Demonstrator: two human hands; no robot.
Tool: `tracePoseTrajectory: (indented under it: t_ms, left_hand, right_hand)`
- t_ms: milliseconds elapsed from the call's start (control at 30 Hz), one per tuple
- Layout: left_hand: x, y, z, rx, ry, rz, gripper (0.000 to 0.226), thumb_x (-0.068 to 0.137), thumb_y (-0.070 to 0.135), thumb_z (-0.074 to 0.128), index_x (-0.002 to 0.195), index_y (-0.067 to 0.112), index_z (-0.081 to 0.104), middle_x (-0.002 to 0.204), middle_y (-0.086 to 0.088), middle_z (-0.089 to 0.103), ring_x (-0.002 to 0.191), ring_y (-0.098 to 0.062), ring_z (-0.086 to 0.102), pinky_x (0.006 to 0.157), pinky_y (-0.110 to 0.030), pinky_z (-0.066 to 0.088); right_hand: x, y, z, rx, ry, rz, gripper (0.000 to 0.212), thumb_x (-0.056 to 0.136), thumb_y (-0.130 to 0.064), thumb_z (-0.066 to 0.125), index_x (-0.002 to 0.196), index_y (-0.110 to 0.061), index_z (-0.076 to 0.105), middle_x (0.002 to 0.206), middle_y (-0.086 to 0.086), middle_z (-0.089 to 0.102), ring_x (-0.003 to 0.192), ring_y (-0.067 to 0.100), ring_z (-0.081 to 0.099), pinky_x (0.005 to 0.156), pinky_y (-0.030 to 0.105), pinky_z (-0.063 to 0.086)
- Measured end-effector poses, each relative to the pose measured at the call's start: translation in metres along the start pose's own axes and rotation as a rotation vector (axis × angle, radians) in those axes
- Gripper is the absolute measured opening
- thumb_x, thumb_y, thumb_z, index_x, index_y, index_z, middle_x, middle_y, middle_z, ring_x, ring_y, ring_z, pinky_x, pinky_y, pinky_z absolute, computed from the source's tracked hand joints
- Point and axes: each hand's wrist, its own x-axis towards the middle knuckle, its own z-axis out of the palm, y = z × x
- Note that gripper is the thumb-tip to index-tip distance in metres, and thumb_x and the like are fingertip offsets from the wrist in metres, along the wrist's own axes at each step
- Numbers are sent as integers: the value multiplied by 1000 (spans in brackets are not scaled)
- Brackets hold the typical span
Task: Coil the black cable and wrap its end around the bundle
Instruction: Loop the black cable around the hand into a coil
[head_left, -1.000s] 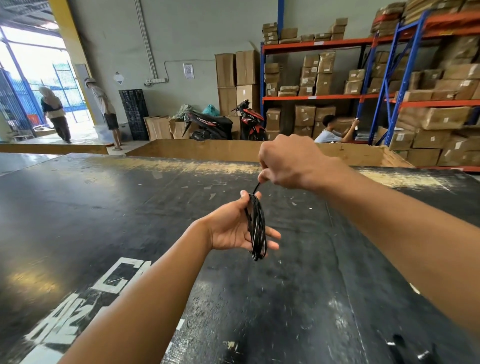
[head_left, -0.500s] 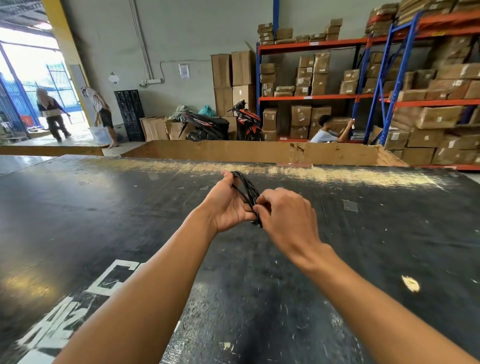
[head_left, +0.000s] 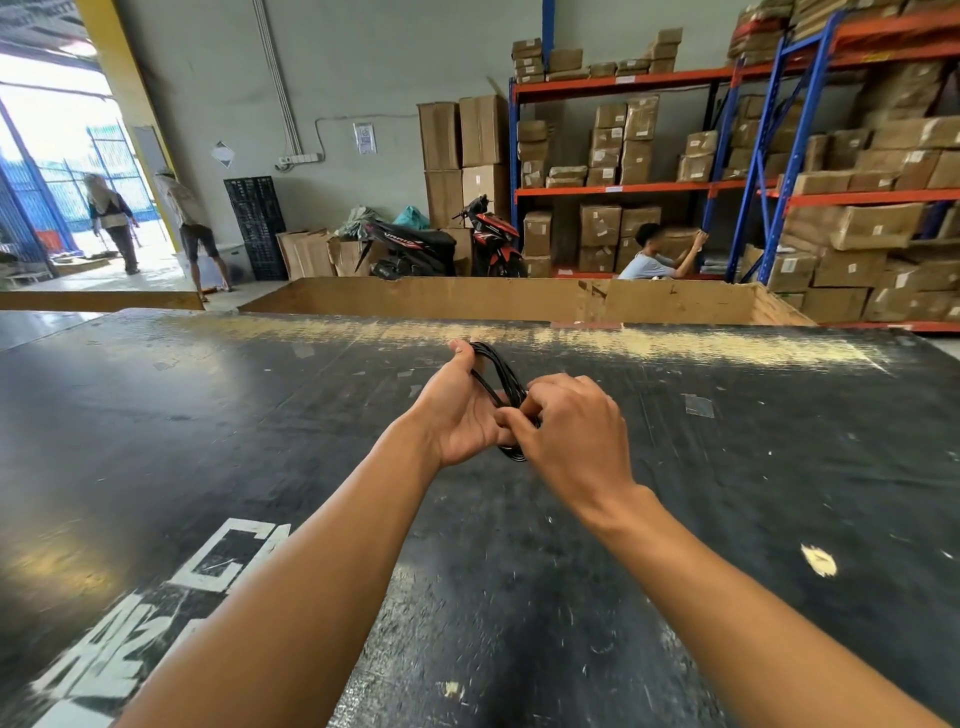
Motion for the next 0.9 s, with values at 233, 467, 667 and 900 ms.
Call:
tracePoseTrajectory:
  t_ms: [233,467,667,900]
  left_hand:
    - [-1,-2,5,76,10,10,72,93,71,13,137,19,37,99,-21,65,67,-30,71,76,-45,51]
    - [0,-6,8,65,31,22,71,93,71,13,113,15,51,73,-15,67,56,-25,59,86,-46,41]
    - [-5,-5,13,108,14,4,64,95,67,11,115,19,48,66,-14,68,47,-23,64,68,-42,47]
    - [-2,-6,9,130,-47,-8,76,92,72,10,122,12,47,84,-15,71,69,-27,65,83,-45,45]
  right_hand:
    - [2,-1,-1,54,-32,115,31,82,-41,73,66,-16,64,76,5,72,80,28,65,68,35,44]
    - [0,-2,-3,119,-22,94,18,88,-28,70,98,-13,71,88,6,78,85,31,71,73,36,54]
    - [0,0,2,100,-12,118,25,85,-38,72,87,-13,71,84,5,76,79,27,70,68,36,53]
    - [4,1,3,92,-22,158,20,87,-32,67,81,-12,69,77,5,74,77,29,68,69,33,48]
